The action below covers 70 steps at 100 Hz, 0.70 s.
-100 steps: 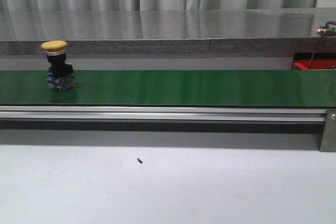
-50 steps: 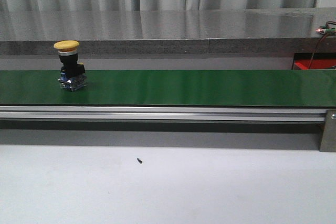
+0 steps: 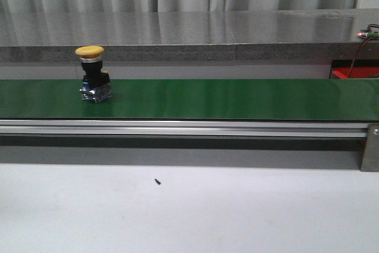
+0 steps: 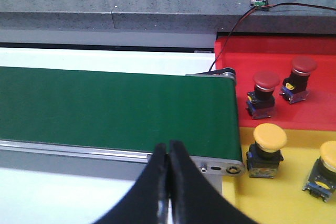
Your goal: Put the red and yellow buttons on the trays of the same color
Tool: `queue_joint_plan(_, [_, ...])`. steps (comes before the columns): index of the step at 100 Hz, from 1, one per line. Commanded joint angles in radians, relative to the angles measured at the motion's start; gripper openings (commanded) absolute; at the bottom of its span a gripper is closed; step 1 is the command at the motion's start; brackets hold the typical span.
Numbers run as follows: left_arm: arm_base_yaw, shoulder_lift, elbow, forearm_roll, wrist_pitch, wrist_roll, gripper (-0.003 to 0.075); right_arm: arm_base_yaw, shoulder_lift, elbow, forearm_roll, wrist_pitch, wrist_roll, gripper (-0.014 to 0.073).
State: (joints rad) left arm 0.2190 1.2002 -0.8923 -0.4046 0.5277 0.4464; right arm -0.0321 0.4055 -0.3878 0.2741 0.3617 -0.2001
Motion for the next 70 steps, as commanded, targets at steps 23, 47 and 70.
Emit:
queue_joint_plan(23, [-0.136, -0.155, 0.112, -0.064, -0.101, 0.010, -0.0020, 0.001, 0.002, -0.028, 0.000, -0.027, -0.009, -0.0123])
queue_joint_plan(47, [-0.147, -0.306, 0.220, -0.105, -0.111, 0.010, -0.0020, 0.005, 0.007, -0.030, 0.000, -0.015, -0.009, -0.0123])
queue_joint_plan(70, [-0.147, -0.501, 0.345, -0.107, -0.179, 0.010, -0.0020, 0.013, 0.044, -0.041, 0.000, -0.019, -0.009, -0.0123])
